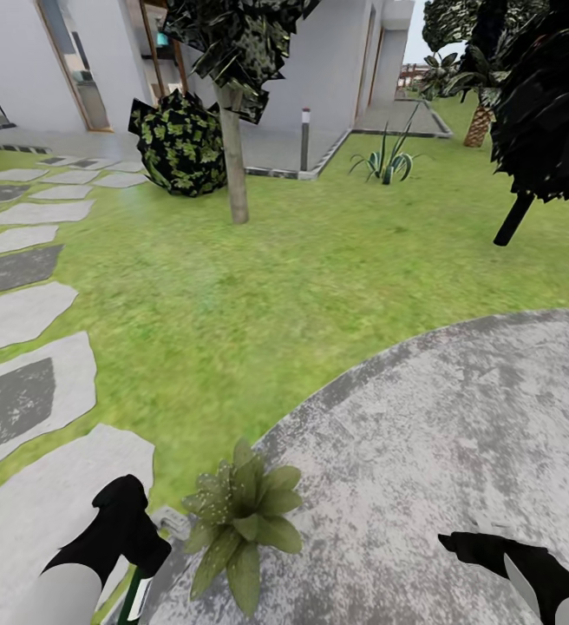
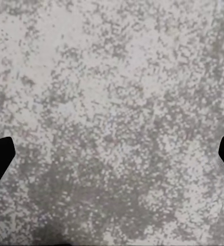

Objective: Pick up the pesticide atomizer in the garden and spray insectifuge to fully cover both potted plants in the garden.

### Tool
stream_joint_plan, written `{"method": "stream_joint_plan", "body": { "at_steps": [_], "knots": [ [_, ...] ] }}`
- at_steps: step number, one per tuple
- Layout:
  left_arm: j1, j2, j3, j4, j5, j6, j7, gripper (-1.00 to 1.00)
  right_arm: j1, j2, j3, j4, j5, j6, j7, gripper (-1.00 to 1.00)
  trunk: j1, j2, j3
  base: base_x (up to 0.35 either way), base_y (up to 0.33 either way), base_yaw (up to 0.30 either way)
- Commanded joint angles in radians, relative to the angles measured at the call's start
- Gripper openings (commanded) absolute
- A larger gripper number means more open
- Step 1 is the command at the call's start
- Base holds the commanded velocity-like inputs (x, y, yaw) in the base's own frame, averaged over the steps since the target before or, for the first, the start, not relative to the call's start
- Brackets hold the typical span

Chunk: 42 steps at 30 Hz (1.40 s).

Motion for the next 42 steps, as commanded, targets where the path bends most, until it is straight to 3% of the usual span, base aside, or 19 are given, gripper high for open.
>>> {"method": "stream_joint_plan", "body": {
  "at_steps": [1, 21, 33, 42],
  "knots": [
    [-0.001, -0.001, 0.001, 0.000, -0.009, 0.006, -0.009, -1.00, 0.000, 0.000, -0.008, -0.002, 0.004, 0.007, 0.006, 1.00, 0.000, 0.000, -0.001, 0.024, -0.022, 0.221],
    [0.002, -0.004, -0.006, 0.003, -0.012, 0.004, -0.009, -1.00, 0.000, 0.000, -0.009, -0.002, 0.004, 0.007, 0.006, 1.00, 0.000, 0.000, -0.001, 0.002, -0.004, 0.209],
    [0.002, -0.004, -0.006, 0.001, -0.010, 0.004, -0.007, -1.00, 0.000, 0.000, -0.008, -0.002, 0.004, 0.007, 0.006, 1.00, 0.000, 0.000, -0.001, 0.000, -0.280, 0.009],
    [0.002, -0.004, -0.003, 0.001, -0.010, 0.004, -0.007, -1.00, 0.000, 0.000, -0.009, -0.002, 0.004, 0.007, 0.006, 1.00, 0.000, 0.000, -0.001, 0.000, -0.144, 0.226]
  ]
}}
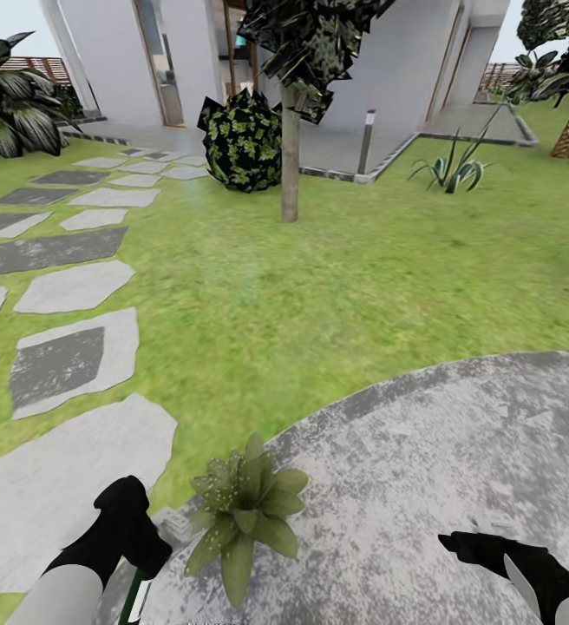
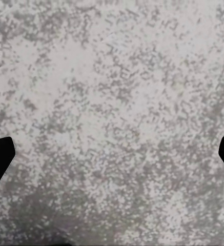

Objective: Pick up the pesticide atomizer in the garden and spray insectifuge to fully cover both potted plants in the garden.

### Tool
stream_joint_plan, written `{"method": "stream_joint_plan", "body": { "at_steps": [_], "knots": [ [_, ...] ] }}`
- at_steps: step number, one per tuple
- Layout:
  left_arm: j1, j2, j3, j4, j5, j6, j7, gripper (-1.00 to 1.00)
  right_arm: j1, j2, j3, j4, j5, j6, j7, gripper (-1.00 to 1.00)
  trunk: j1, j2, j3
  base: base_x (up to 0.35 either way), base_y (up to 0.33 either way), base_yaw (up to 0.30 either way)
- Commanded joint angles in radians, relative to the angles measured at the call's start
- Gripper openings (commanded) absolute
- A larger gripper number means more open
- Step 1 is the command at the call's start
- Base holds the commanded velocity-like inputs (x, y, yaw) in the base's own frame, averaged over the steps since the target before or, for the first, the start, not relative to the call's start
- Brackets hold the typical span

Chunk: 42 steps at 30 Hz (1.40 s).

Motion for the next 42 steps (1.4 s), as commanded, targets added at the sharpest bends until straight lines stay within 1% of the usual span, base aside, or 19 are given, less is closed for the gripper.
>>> {"method": "stream_joint_plan", "body": {
  "at_steps": [1, 7, 14, 19, 24, 31, 34, 42],
  "knots": [
    [-0.001, -0.001, 0.002, -0.001, -0.008, 0.006, -0.009, -1.00, 0.000, 0.000, -0.008, -0.002, 0.005, 0.007, 0.006, 1.00, 0.000, 0.000, -0.001, 0.000, -0.008, 0.254],
    [-0.001, -0.001, 0.002, -0.001, -0.008, 0.006, -0.009, -1.00, 0.000, 0.000, -0.008, -0.002, 0.004, 0.007, 0.006, 1.00, 0.000, 0.000, -0.001, 0.000, -0.002, 0.154],
    [-0.001, -0.001, 0.002, -0.001, -0.008, 0.006, -0.009, -1.00, 0.000, 0.000, -0.008, -0.002, 0.004, 0.007, 0.006, 1.00, 0.000, 0.000, -0.001, 0.004, -0.004, 0.010],
    [-0.001, -0.001, 0.002, -0.001, -0.009, 0.006, -0.009, -1.00, 0.000, 0.000, -0.009, -0.002, 0.004, 0.007, 0.006, 1.00, 0.000, 0.000, -0.001, 0.125, -0.164, 0.000],
    [-0.001, -0.001, 0.002, -0.001, -0.009, 0.006, -0.009, -1.00, -0.001, 0.000, -0.009, -0.002, 0.004, 0.007, 0.006, 1.00, 0.000, 0.000, -0.001, 0.029, -0.034, 0.009],
    [-0.001, -0.001, 0.002, -0.001, -0.008, 0.006, -0.009, -1.00, 0.000, 0.000, -0.009, -0.002, 0.004, 0.007, 0.006, 1.00, 0.000, 0.000, -0.001, 0.001, -0.014, 0.202],
    [-0.001, -0.001, 0.002, -0.001, -0.008, 0.006, -0.009, -1.00, 0.000, 0.000, -0.009, -0.002, 0.004, 0.007, 0.006, 1.00, 0.000, 0.000, -0.001, -0.026, -0.201, 0.151],
    [-0.001, -0.001, 0.003, -0.001, -0.008, 0.006, -0.009, -1.00, 0.000, 0.000, -0.009, -0.002, 0.004, 0.007, 0.006, 1.00, 0.000, 0.000, -0.001, -0.054, -0.294, 0.020]
  ]
}}
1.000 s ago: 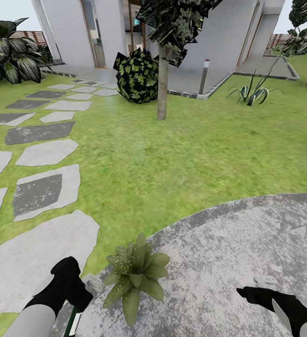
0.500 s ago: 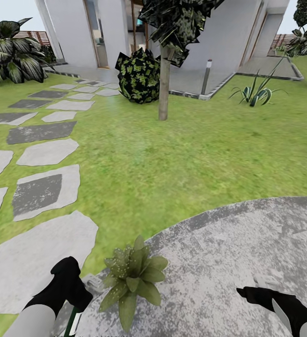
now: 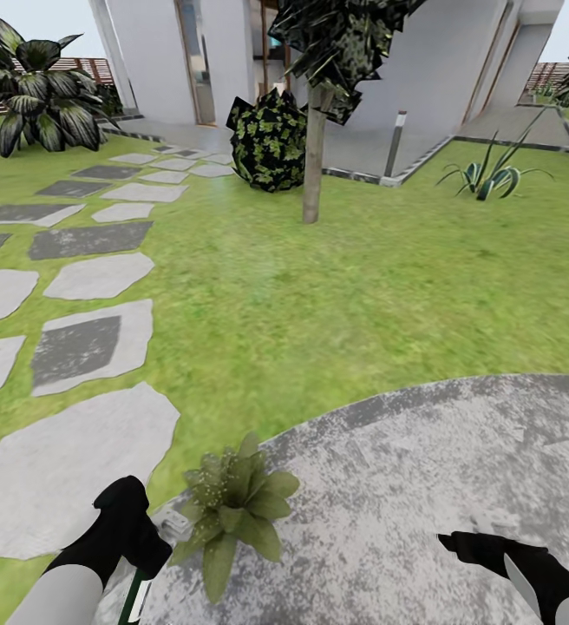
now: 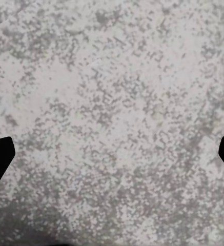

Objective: Pick up the pesticide atomizer in the garden and spray insectifuge to fully cover both potted plants in the garden.

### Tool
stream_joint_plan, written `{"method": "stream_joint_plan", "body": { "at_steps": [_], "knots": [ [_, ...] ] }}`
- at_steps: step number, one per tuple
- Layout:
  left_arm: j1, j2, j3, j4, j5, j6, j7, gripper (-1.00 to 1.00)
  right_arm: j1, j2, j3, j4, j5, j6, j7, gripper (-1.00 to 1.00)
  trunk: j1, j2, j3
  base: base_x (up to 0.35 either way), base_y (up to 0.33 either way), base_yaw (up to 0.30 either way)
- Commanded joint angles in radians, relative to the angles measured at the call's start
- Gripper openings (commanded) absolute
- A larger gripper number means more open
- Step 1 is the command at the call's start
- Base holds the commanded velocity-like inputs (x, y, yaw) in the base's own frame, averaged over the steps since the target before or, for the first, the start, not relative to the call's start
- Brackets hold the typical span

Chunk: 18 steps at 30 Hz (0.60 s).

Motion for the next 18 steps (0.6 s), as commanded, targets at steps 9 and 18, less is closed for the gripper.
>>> {"method": "stream_joint_plan", "body": {
  "at_steps": [9, 18],
  "knots": [
    [-0.001, -0.001, 0.004, -0.002, -0.009, 0.006, -0.010, -1.00, 0.000, 0.000, -0.008, -0.002, 0.004, 0.007, 0.006, 1.00, 0.000, 0.000, -0.001, -0.002, -0.079, 0.222],
    [-0.001, -0.001, 0.004, -0.002, -0.009, 0.006, -0.010, -1.00, 0.000, 0.000, -0.008, -0.002, 0.004, 0.006, 0.006, 1.00, 0.000, 0.000, -0.001, 0.000, -0.001, 0.253]
  ]
}}
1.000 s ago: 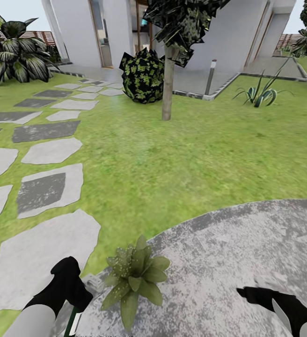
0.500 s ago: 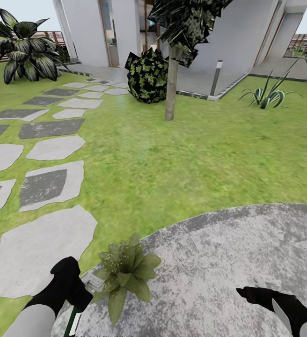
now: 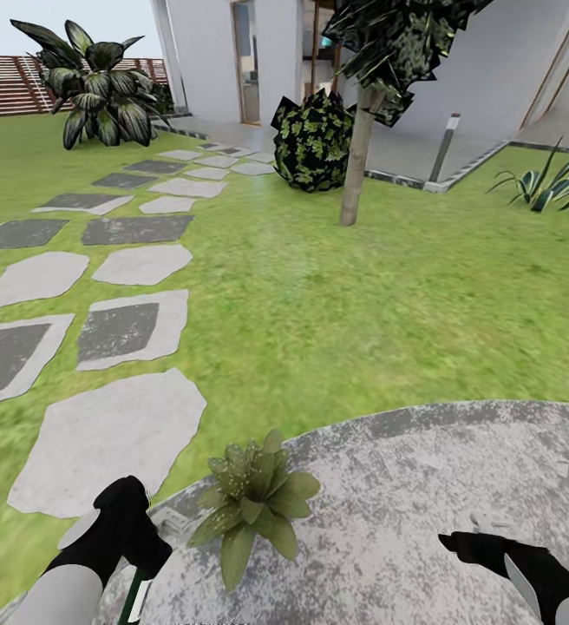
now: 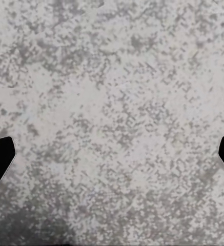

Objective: Pick up the pesticide atomizer in the garden and spray insectifuge to fully cover both potted plants in the garden.

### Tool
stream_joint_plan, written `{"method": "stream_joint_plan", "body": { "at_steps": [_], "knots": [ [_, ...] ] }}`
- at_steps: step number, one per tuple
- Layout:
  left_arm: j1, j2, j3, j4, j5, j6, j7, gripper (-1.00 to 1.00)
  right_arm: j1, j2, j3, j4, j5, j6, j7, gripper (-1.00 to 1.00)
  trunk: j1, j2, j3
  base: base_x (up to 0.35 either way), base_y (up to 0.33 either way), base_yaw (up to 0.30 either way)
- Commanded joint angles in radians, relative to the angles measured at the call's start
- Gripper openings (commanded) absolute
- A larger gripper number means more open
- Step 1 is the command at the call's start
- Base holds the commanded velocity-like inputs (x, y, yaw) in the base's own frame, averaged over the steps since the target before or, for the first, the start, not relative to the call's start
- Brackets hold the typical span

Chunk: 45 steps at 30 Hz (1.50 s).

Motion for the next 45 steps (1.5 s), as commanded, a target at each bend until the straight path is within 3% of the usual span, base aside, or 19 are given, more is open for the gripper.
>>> {"method": "stream_joint_plan", "body": {
  "at_steps": [1, 16, 33, 45],
  "knots": [
    [-0.001, -0.001, 0.002, -0.001, -0.008, 0.006, -0.009, -1.00, 0.000, 0.000, -0.008, -0.002, 0.004, 0.007, 0.006, 1.00, 0.000, 0.000, -0.001, 0.000, -0.017, 0.253],
    [-0.001, -0.001, 0.001, -0.001, -0.008, 0.007, -0.012, -1.00, -0.001, 0.000, -0.008, -0.002, 0.004, 0.007, 0.006, 1.00, 0.000, 0.000, -0.001, 0.000, -0.242, 0.110],
    [-0.001, -0.001, -0.005, -0.001, -0.015, 0.010, -0.017, -1.00, 0.000, 0.000, -0.008, -0.002, 0.004, 0.007, 0.006, 1.00, 0.000, 0.000, -0.001, 0.000, -0.026, 0.180],
    [-0.001, -0.001, -0.005, -0.001, -0.016, 0.011, -0.017, -1.00, 0.000, 0.001, -0.008, -0.002, 0.004, 0.007, 0.006, 1.00, 0.000, 0.000, -0.001, 0.000, -0.300, 0.099]
  ]
}}
